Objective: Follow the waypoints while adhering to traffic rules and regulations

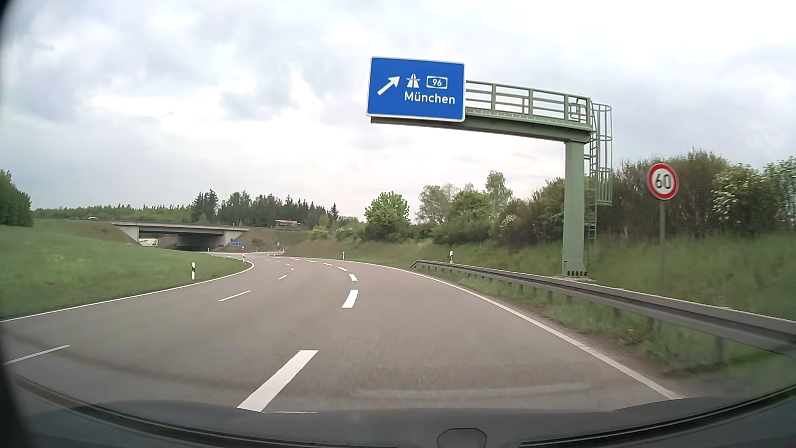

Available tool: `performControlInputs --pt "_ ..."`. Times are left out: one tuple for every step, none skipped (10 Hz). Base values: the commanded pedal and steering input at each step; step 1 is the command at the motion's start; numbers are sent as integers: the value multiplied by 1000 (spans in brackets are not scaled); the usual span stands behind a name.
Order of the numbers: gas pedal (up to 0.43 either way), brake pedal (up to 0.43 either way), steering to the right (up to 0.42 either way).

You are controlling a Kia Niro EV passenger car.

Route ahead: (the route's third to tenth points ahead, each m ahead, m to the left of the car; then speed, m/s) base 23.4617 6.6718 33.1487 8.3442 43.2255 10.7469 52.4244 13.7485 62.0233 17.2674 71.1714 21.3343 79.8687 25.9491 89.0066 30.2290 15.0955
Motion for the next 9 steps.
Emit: performControlInputs --pt "189 0 -32" --pt "157 0 -35" --pt "157 0 -35" --pt "157 0 -35" --pt "150 0 -33" --pt "150 0 -32" --pt "150 0 -32" --pt "150 0 -32" --pt "150 0 -32"
